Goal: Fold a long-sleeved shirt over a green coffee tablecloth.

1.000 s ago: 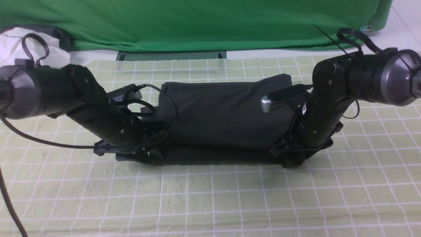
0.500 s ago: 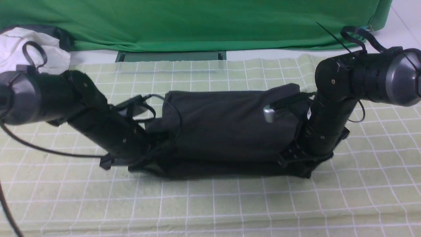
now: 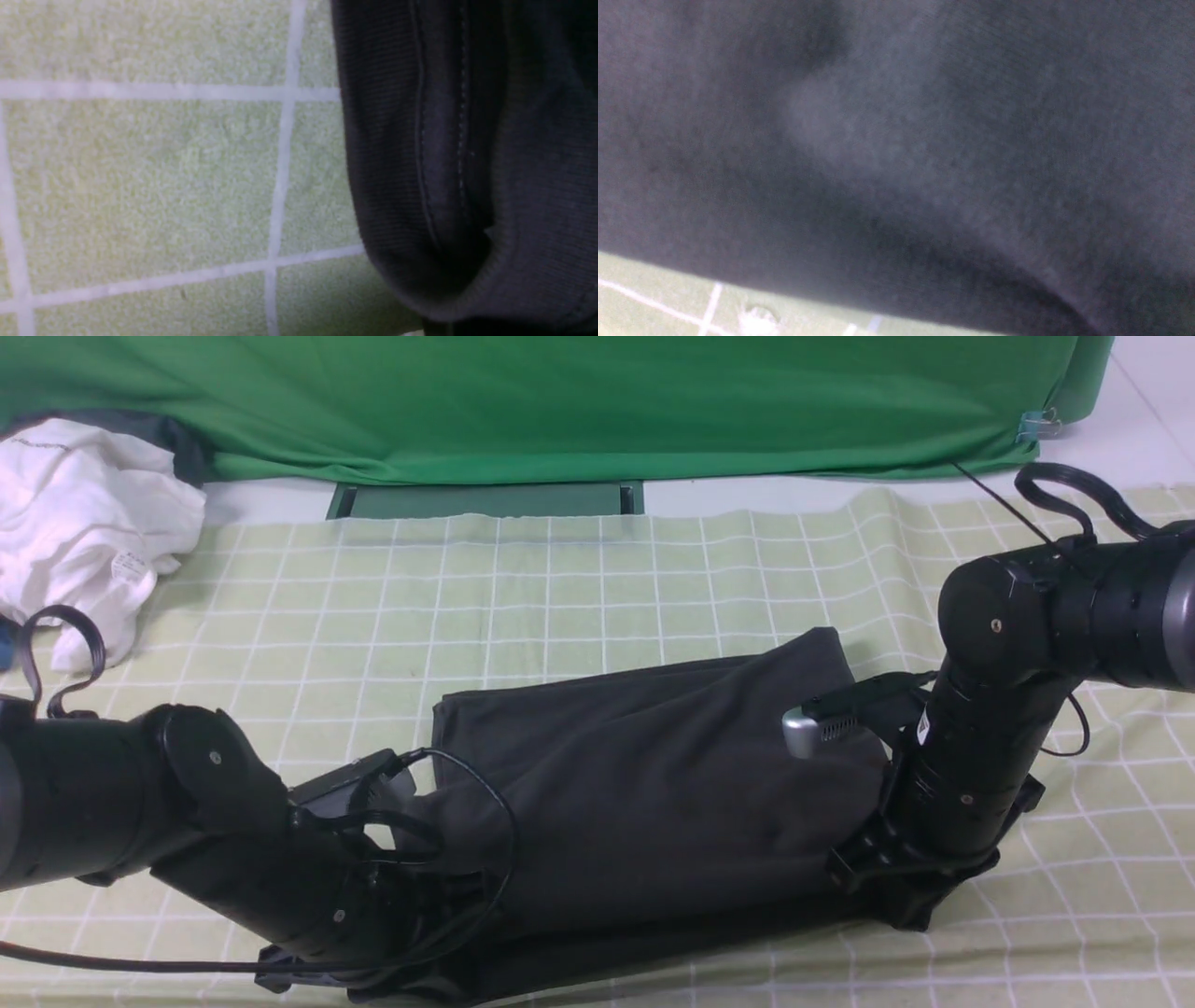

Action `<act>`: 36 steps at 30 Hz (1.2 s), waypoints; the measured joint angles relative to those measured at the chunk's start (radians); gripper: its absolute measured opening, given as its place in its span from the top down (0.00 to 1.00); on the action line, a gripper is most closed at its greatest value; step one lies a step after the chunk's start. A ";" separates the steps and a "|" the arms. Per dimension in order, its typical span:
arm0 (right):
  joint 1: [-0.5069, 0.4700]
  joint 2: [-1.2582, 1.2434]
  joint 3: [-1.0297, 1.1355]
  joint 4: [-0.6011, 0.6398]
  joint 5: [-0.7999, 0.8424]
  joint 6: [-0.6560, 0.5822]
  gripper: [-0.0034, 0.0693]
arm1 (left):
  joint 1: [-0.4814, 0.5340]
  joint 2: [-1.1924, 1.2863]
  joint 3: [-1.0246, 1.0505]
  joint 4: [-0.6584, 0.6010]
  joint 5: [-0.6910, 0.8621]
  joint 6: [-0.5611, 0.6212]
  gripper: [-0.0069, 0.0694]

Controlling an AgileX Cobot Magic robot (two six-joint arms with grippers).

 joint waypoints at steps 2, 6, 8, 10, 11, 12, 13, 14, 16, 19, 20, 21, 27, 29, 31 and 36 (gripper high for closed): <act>0.000 0.001 0.009 -0.015 0.069 -0.001 0.66 | 0.000 -0.002 -0.001 0.032 0.000 -0.019 0.81; -0.001 0.006 0.016 -0.043 0.164 -0.001 0.48 | 0.000 -0.002 -0.015 0.098 0.009 -0.066 0.73; -0.001 -0.002 0.016 -0.045 0.219 -0.002 0.40 | 0.000 -0.002 -0.036 0.159 0.026 -0.103 0.64; -0.001 -0.020 0.016 -0.047 0.235 -0.004 0.39 | 0.000 -0.002 -0.056 0.204 0.048 -0.109 0.56; -0.001 -0.023 0.016 -0.047 0.236 -0.005 0.39 | 0.000 -0.002 -0.058 0.208 0.052 -0.109 0.56; -0.001 -0.056 0.016 -0.048 0.242 -0.010 0.41 | 0.000 -0.003 -0.077 0.235 0.068 -0.113 0.50; -0.001 -0.075 0.016 -0.050 0.242 -0.014 0.42 | 0.000 -0.008 -0.089 0.245 0.077 -0.114 0.47; -0.001 -0.085 0.016 -0.050 0.242 -0.014 0.43 | 0.000 -0.009 -0.092 0.247 0.077 -0.116 0.46; -0.001 -0.155 0.016 -0.056 0.231 -0.023 0.47 | 0.000 -0.031 -0.117 0.262 0.083 -0.119 0.41; -0.001 -0.231 0.016 -0.072 0.230 -0.026 0.53 | 0.000 -0.047 -0.127 0.265 0.084 -0.119 0.40; -0.001 -0.253 0.016 -0.077 0.233 -0.026 0.55 | 0.000 -0.049 -0.127 0.266 0.084 -0.119 0.41; -0.001 -0.281 0.016 -0.084 0.237 -0.027 0.58 | 0.000 -0.050 -0.127 0.267 0.085 -0.112 0.44; -0.001 -0.489 0.017 -0.100 0.245 -0.028 0.85 | 0.024 -0.050 -0.183 0.289 0.136 -0.096 0.82; -0.001 -0.594 0.017 -0.107 0.246 -0.027 0.92 | 0.057 -0.050 -0.236 0.292 0.196 -0.095 0.87; -0.001 -0.677 0.017 -0.121 0.248 -0.020 0.95 | 0.088 -0.051 -0.285 0.297 0.260 -0.095 0.87; -0.001 -0.962 0.018 -0.181 0.243 0.032 0.95 | 0.167 -0.076 -0.425 0.315 0.381 -0.082 0.87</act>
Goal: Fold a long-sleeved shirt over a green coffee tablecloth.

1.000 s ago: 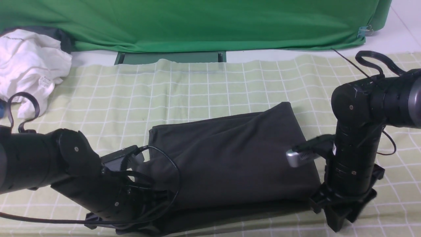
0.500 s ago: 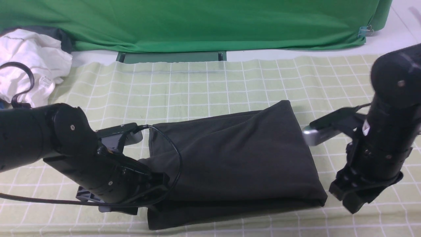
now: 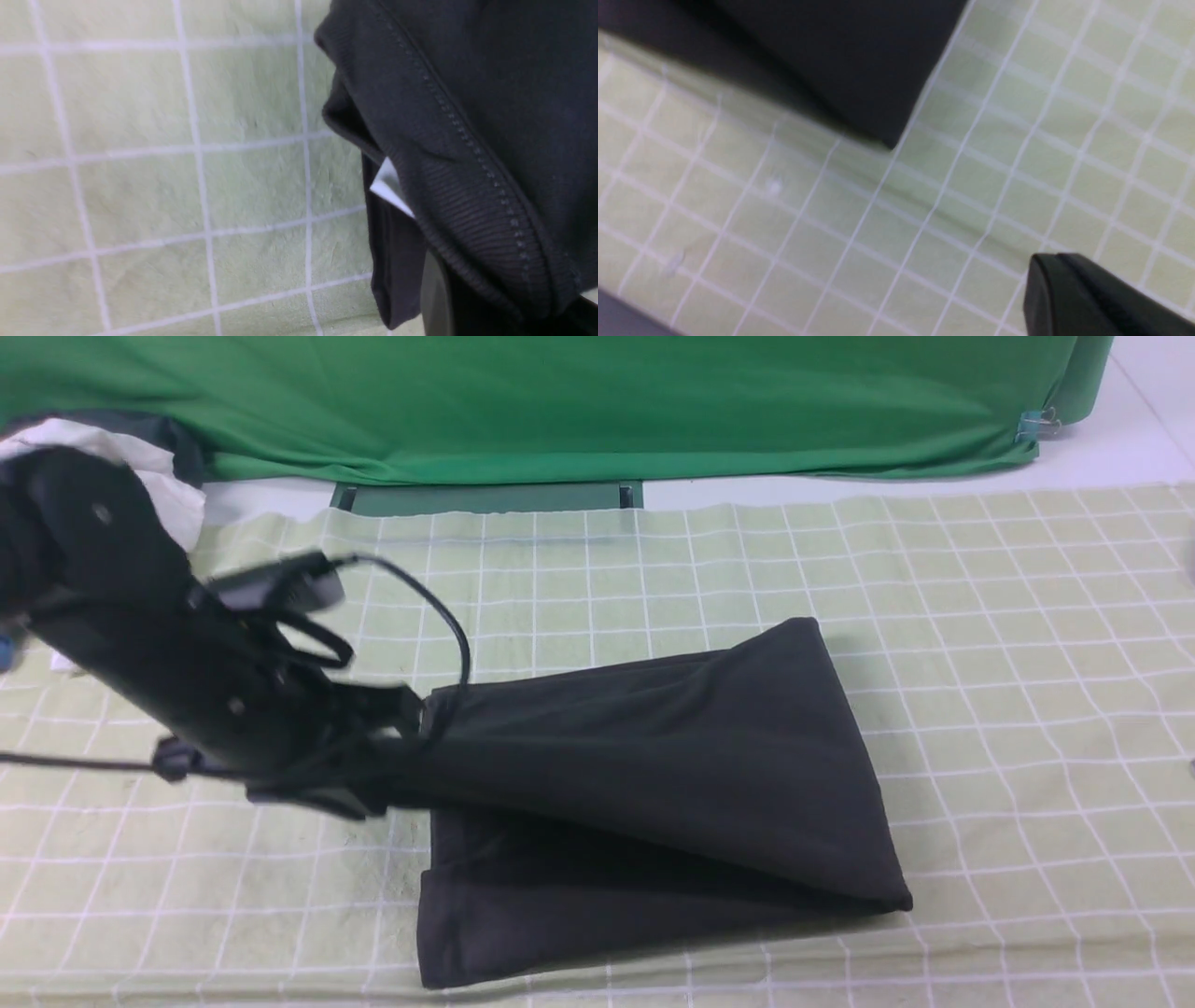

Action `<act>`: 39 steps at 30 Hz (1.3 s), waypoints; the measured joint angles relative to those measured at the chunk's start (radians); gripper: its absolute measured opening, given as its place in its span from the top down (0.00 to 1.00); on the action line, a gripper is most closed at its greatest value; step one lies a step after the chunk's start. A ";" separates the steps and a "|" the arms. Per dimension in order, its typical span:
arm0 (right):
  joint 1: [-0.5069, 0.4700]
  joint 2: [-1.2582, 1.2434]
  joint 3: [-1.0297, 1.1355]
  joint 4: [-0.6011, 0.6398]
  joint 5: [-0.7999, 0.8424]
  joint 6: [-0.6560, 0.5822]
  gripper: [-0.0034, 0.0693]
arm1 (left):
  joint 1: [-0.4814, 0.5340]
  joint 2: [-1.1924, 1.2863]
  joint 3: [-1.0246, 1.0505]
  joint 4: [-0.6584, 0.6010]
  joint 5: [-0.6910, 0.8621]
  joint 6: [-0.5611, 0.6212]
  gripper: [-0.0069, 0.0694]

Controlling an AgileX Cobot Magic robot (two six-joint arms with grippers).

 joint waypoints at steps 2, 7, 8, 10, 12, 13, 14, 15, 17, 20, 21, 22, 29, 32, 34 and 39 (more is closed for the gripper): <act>0.000 -0.122 0.001 -0.013 -0.009 0.023 0.95 | 0.008 -0.009 -0.032 0.003 0.036 0.007 0.87; 0.000 -0.331 0.006 -0.021 -0.024 0.080 0.95 | 0.001 -0.015 -0.040 -0.019 0.105 0.028 0.87; 0.000 -0.387 0.007 -0.023 -0.024 0.095 0.95 | -0.011 -0.015 -0.027 -0.031 0.110 0.045 0.85; 0.000 -0.415 0.007 -0.026 -0.014 0.107 0.95 | -0.027 -0.015 -0.007 -0.034 0.109 0.057 0.81; 0.000 -0.420 0.009 -0.026 -0.001 0.112 0.95 | -0.050 -0.015 0.023 -0.037 0.097 0.061 0.74; 0.000 -0.418 0.013 -0.026 0.000 0.114 0.95 | -0.058 -0.015 0.041 -0.039 0.086 0.061 0.69; 0.000 -0.416 0.019 -0.026 0.000 0.117 0.95 | -0.067 -0.015 0.056 -0.039 0.070 0.061 0.64; 0.000 -0.410 0.027 -0.026 0.002 0.118 0.95 | -0.076 -0.015 0.076 -0.042 0.057 0.061 0.59; 0.000 -0.393 0.038 -0.027 0.008 0.120 0.95 | -0.083 -0.015 0.099 -0.042 0.054 0.061 0.49; 0.000 -0.356 0.059 -0.028 0.014 0.117 0.95 | -0.085 -0.015 0.108 -0.022 0.081 0.058 0.33; 0.000 -0.330 0.063 -0.028 0.017 0.107 0.95 | -0.085 -0.015 0.096 -0.001 0.107 0.051 0.26; 0.000 -0.315 0.065 -0.033 0.018 0.099 0.95 | -0.085 -0.015 0.084 0.014 0.128 0.040 0.22; 0.000 -0.183 0.066 -0.033 0.010 0.042 0.95 | -0.085 -0.015 0.004 0.059 0.016 -0.053 0.12; 0.000 -0.152 0.066 -0.033 0.009 0.022 0.95 | -0.085 -0.015 0.003 0.059 -0.021 -0.070 0.17; 0.000 -0.139 0.066 -0.033 0.009 0.018 0.95 | -0.085 -0.015 0.003 0.063 -0.032 -0.072 0.24; 0.000 -0.136 0.066 -0.033 0.013 0.017 0.95 | -0.085 -0.016 0.003 0.074 -0.035 -0.054 0.63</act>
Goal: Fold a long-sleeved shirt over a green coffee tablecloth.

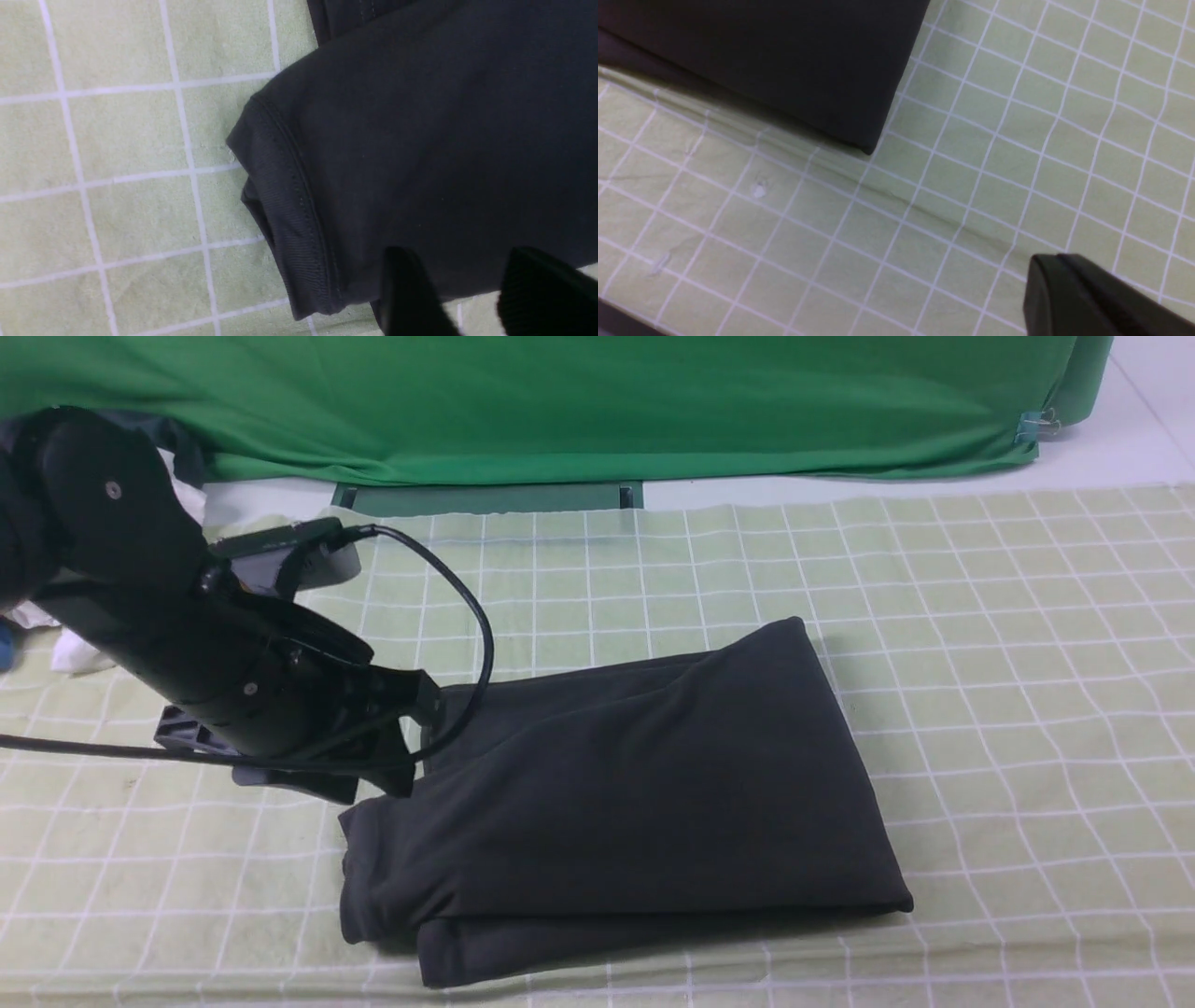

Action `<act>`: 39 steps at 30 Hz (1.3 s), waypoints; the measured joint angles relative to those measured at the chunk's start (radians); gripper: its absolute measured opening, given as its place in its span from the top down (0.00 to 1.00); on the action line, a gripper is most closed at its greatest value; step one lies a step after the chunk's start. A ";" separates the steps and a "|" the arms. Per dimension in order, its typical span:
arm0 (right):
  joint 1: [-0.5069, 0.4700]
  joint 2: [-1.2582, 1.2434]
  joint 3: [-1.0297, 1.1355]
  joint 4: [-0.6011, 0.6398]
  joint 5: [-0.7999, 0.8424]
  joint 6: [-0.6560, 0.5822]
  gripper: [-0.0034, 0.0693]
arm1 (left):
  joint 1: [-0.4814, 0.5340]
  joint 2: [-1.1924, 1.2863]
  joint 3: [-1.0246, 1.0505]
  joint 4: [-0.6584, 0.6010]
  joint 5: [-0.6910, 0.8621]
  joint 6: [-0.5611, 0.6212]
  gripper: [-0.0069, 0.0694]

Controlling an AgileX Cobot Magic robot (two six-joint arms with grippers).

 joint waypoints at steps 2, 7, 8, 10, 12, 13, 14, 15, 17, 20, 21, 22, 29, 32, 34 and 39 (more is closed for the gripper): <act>0.000 -0.014 0.001 -0.008 0.000 0.000 0.95 | 0.000 -0.007 0.000 0.000 0.000 0.016 0.77; 0.000 -0.168 0.032 -0.020 -0.027 0.001 0.95 | 0.000 -0.069 0.000 0.001 0.000 0.057 0.89; 0.000 -0.207 0.045 -0.026 -0.039 0.002 0.95 | 0.000 -0.080 0.000 0.001 -0.003 0.061 0.89; 0.000 -0.300 0.078 -0.037 -0.084 0.002 0.95 | 0.000 -0.102 0.000 0.001 -0.011 0.064 0.89; 0.000 -0.398 0.127 -0.042 -0.137 0.002 0.95 | 0.000 -0.113 0.000 0.001 -0.014 0.067 0.89; 0.000 -0.443 0.156 -0.043 -0.183 0.003 0.95 | 0.000 -0.116 0.000 0.001 -0.015 0.067 0.89; 0.000 -0.507 0.207 -0.043 -0.234 0.003 0.95 | 0.000 -0.117 -0.001 0.002 -0.017 0.068 0.89; 0.000 -0.566 0.255 -0.043 -0.304 0.003 0.95 | 0.000 -0.118 -0.001 0.003 -0.017 0.068 0.89; 0.000 -0.655 0.374 -0.043 -0.427 0.003 0.95 | 0.000 -0.118 -0.001 0.007 -0.019 0.069 0.89; 0.000 -0.708 0.510 -0.043 -0.605 0.003 0.94 | 0.000 -0.118 -0.001 0.007 -0.019 0.069 0.89; 0.000 -0.717 0.545 -0.043 -0.652 0.003 0.94 | 0.000 -0.118 -0.001 0.007 -0.019 0.069 0.89; 0.000 -0.721 0.583 -0.042 -0.710 0.003 0.94 | 0.000 -0.118 -0.001 0.007 -0.019 0.069 0.89; 0.000 -0.724 0.704 -0.042 -0.857 0.003 0.92 | 0.000 -0.119 -0.001 0.009 -0.019 0.069 0.89; 0.000 -0.724 0.722 -0.042 -0.853 0.003 0.91 | 0.000 -0.119 -0.001 0.009 -0.019 0.069 0.89; 0.000 -0.724 0.728 -0.042 -0.853 0.003 0.90 | 0.000 -0.119 -0.001 0.009 -0.019 0.069 0.89; 0.000 -0.724 0.729 -0.042 -0.855 0.004 0.89 | 0.000 -0.119 -0.001 0.009 -0.019 0.069 0.89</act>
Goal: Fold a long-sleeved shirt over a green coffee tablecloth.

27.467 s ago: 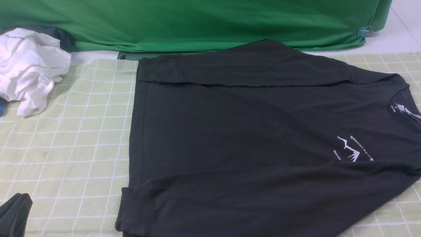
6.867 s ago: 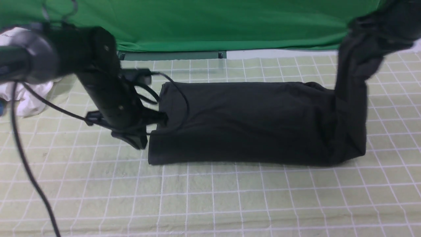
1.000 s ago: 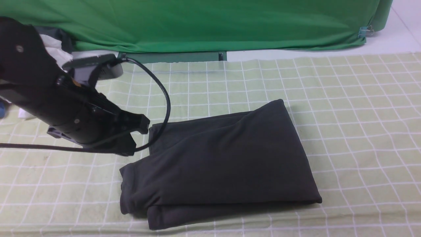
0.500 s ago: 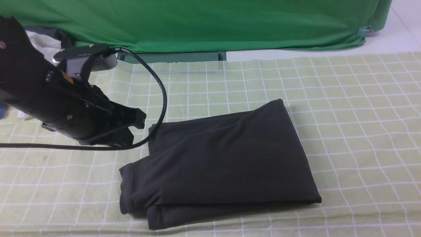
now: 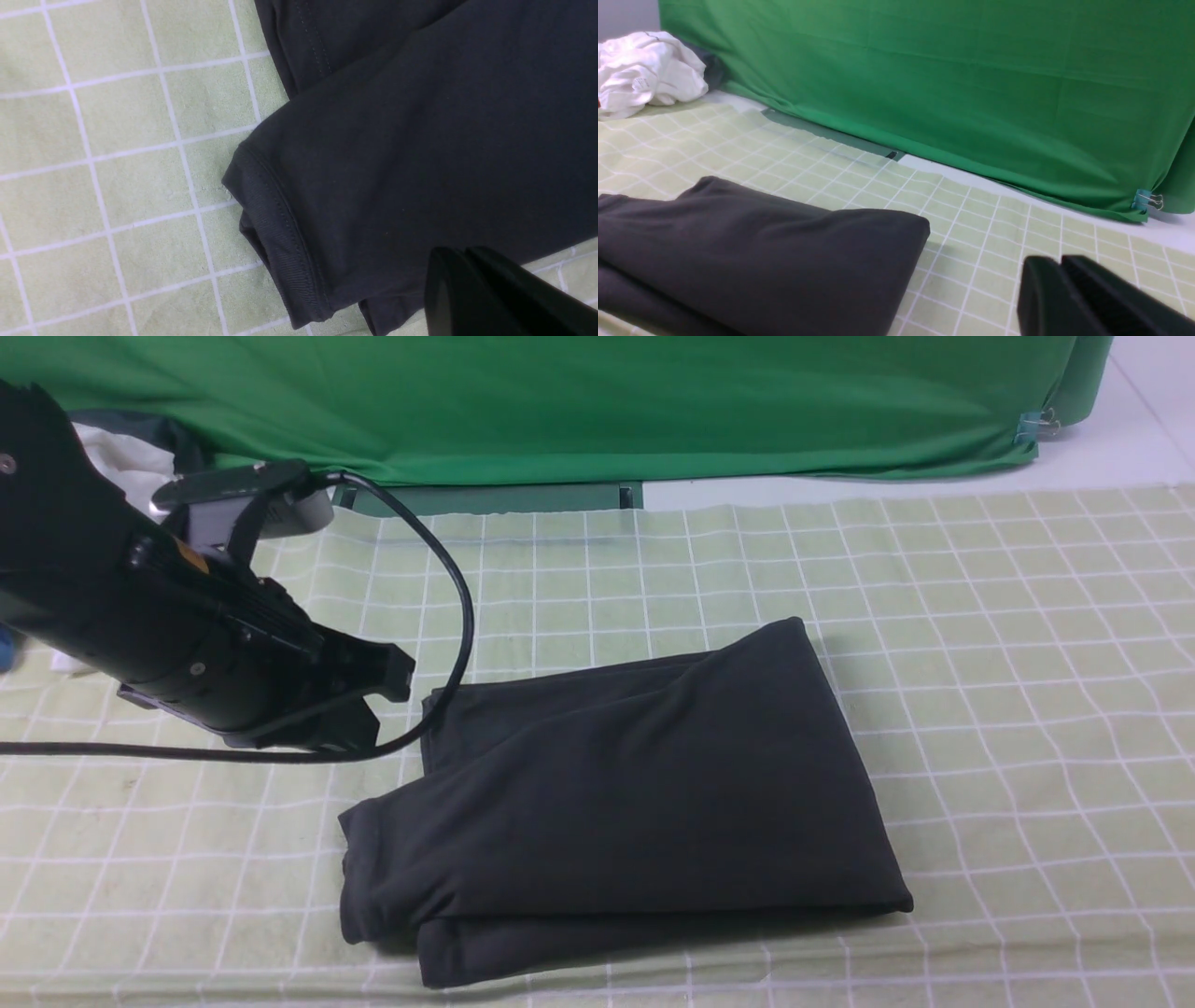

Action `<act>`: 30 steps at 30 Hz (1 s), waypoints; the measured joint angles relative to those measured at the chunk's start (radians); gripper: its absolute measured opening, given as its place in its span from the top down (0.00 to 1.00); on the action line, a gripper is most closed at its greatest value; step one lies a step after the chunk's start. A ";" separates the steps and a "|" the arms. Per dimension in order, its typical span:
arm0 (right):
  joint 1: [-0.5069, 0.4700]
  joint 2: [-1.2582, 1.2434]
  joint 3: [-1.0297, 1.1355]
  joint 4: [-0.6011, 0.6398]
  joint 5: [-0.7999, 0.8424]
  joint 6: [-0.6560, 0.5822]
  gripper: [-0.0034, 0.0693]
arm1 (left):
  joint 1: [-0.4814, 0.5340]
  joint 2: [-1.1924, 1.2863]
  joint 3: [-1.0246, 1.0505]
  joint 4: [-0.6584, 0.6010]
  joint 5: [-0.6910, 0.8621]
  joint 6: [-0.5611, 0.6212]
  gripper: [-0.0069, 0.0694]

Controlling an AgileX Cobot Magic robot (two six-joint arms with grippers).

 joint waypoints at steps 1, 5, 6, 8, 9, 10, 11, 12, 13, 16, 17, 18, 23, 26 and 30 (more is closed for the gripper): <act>0.000 0.000 0.000 0.000 -0.001 0.000 0.88 | 0.000 0.000 0.000 0.000 0.000 0.000 0.89; 0.000 0.000 0.001 0.000 -0.002 0.000 0.87 | 0.000 0.000 0.000 0.000 0.000 0.000 0.89; 0.000 0.000 0.005 0.000 -0.010 0.000 0.87 | 0.000 0.000 0.000 0.000 0.000 0.000 0.89; 0.000 0.000 0.017 -0.003 -0.029 0.000 0.86 | 0.000 0.000 0.000 0.000 0.000 0.000 0.89; -0.002 -0.003 0.033 -0.004 -0.047 0.000 0.86 | 0.000 0.000 0.000 0.000 0.000 0.000 0.89; -0.003 -0.014 0.051 -0.003 -0.057 0.000 0.86 | 0.000 0.000 0.000 0.000 0.000 0.000 0.89; -0.003 -0.016 0.051 -0.003 -0.059 0.000 0.86 | 0.000 0.000 0.000 0.000 0.000 0.000 0.89; -0.008 -0.025 0.076 -0.007 -0.068 0.000 0.86 | 0.000 0.000 0.000 0.000 0.001 0.000 0.89; -0.017 -0.027 0.094 -0.007 -0.073 0.000 0.85 | 0.000 0.000 -0.001 0.000 0.001 0.000 0.89; -0.070 -0.028 0.147 -0.010 -0.068 0.000 0.85 | 0.000 0.000 -0.001 0.000 0.001 0.000 0.89; -0.074 -0.028 0.154 -0.010 -0.064 0.000 0.85 | 0.000 0.000 -0.001 0.000 0.001 0.000 0.89; -0.108 -0.028 0.174 -0.016 -0.050 0.000 0.84 | 0.000 0.000 -0.001 0.000 0.001 0.000 0.89; -0.200 -0.028 0.205 -0.052 -0.035 0.000 0.82 | 0.000 0.000 -0.001 0.000 0.001 0.000 0.89; -0.253 -0.028 0.223 -0.062 -0.038 0.000 0.81 | 0.000 0.000 -0.001 0.000 0.001 0.000 0.89; -0.298 -0.028 0.250 -0.065 -0.049 0.000 0.79 | 0.000 -0.001 -0.001 0.000 -0.001 0.000 0.89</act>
